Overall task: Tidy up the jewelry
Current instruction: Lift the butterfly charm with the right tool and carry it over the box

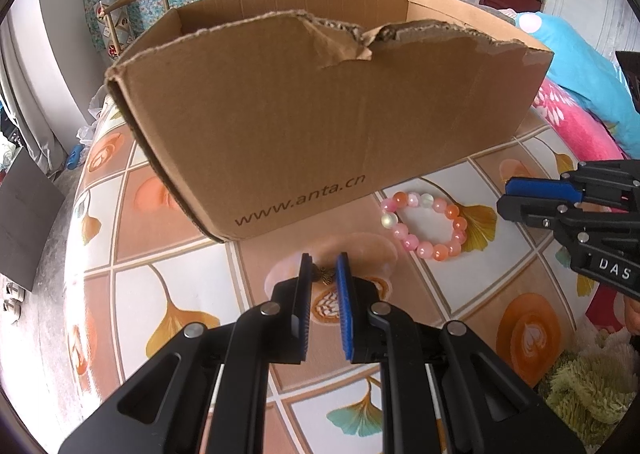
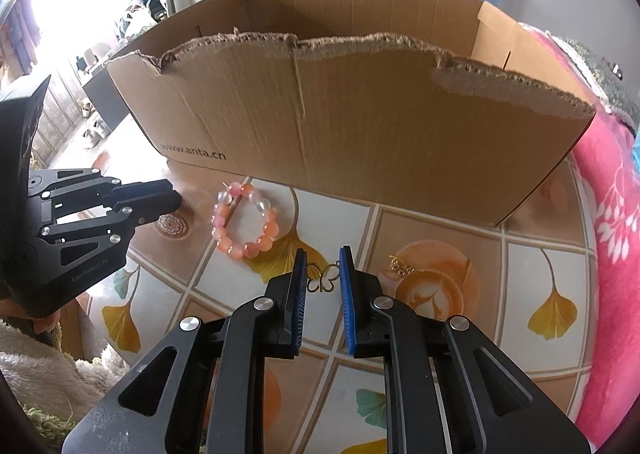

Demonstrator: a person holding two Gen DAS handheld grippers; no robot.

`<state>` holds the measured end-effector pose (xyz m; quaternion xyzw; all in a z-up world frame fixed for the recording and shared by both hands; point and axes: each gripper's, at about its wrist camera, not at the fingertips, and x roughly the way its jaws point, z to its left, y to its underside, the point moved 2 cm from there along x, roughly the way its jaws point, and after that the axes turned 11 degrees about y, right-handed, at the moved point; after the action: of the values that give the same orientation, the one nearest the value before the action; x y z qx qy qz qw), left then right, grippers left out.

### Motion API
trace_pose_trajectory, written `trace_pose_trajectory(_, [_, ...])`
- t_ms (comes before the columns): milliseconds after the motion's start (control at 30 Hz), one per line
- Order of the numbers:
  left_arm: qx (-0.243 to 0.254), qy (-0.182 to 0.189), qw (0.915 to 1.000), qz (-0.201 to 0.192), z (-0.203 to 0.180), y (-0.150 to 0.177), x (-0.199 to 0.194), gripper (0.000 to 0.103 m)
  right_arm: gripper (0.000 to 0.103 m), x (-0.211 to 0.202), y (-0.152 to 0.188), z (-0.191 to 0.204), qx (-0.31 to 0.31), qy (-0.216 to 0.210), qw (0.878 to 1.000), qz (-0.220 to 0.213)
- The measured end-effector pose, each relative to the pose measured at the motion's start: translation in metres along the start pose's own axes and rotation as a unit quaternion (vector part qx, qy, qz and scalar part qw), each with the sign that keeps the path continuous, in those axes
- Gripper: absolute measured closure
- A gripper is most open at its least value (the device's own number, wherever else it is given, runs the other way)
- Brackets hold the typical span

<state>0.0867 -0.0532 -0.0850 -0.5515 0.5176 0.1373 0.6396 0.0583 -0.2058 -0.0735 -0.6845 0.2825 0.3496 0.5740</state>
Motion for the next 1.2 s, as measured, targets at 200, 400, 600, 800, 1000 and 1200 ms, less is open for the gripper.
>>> trace_pose_trajectory(200, [0.001, -0.002, 0.9999, -0.013, -0.002, 0.002, -0.012, 0.092, 0.089, -0.016, 0.001, 0.001, -0.005, 0.001, 1.000, -0.016])
trace_pose_trajectory(400, [0.005, -0.002, 0.9999, -0.013, -0.004, 0.004, -0.015, 0.092, 0.089, -0.026, 0.007, 0.001, -0.008, 0.001, 1.000, -0.029])
trace_pose_trajectory(600, [-0.011, 0.015, 0.9998, 0.001, 0.001, -0.002, -0.001, 0.091, 0.089, -0.025, 0.013, 0.002, -0.009, -0.005, 1.000, -0.030])
trace_pose_trajectory(800, [-0.020, 0.018, 0.9996, 0.006, 0.005, -0.001, 0.003, 0.091, 0.089, -0.028, 0.010, -0.003, -0.005, -0.004, 1.000, -0.030])
trace_pose_trajectory(1000, [-0.017, 0.011, 0.9997, 0.016, 0.005, -0.003, 0.004, 0.091, 0.089, -0.026, 0.007, -0.004, -0.005, -0.007, 1.000, -0.029])
trace_pose_trajectory(1200, [-0.010, 0.001, 0.9997, 0.021, 0.000, -0.008, 0.009, 0.088, 0.089, -0.023, 0.006, -0.004, -0.003, -0.012, 1.000, -0.028])
